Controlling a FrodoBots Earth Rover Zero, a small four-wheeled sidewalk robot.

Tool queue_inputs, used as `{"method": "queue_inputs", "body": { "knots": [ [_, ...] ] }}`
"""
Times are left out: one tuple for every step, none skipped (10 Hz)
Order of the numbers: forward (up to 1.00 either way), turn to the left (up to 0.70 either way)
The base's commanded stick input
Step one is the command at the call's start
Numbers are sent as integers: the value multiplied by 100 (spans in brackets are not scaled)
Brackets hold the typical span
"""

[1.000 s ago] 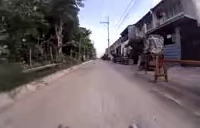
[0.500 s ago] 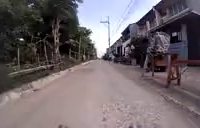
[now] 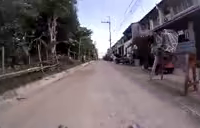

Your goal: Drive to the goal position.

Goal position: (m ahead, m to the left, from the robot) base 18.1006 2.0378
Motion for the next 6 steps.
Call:
{"method": "queue_inputs", "body": {
  "knots": [
    [100, 4],
    [100, 4],
    [100, 4],
    [100, 4],
    [100, 4],
    [100, 4]
  ]
}}
